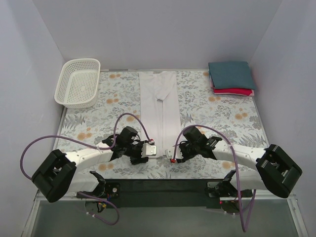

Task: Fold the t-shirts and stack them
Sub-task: Fold the tshirt

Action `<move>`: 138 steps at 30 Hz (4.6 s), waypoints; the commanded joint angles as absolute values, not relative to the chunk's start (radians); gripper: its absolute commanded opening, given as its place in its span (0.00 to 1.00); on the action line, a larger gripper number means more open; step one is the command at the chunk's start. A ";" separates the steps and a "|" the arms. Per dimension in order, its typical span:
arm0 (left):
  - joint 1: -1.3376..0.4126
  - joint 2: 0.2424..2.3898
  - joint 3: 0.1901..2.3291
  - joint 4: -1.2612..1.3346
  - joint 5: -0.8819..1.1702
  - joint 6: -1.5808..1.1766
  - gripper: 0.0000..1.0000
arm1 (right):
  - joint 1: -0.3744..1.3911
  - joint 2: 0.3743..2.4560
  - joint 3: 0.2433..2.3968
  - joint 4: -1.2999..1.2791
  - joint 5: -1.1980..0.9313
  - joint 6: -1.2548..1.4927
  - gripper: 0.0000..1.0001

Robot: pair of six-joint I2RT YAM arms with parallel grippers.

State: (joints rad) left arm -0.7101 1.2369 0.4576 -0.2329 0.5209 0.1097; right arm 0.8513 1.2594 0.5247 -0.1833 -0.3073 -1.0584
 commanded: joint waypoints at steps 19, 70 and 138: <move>-0.718 1.175 0.512 -0.377 0.524 0.107 0.00 | 0.890 1.246 0.589 -0.379 -0.294 -0.997 0.01; -0.316 1.969 1.322 -0.068 0.450 0.250 0.02 | 0.446 1.965 1.509 -0.344 -0.298 -1.283 0.41; -0.538 1.003 0.801 -0.823 0.804 0.176 0.00 | 0.761 1.249 1.065 -0.834 -0.479 -0.914 0.01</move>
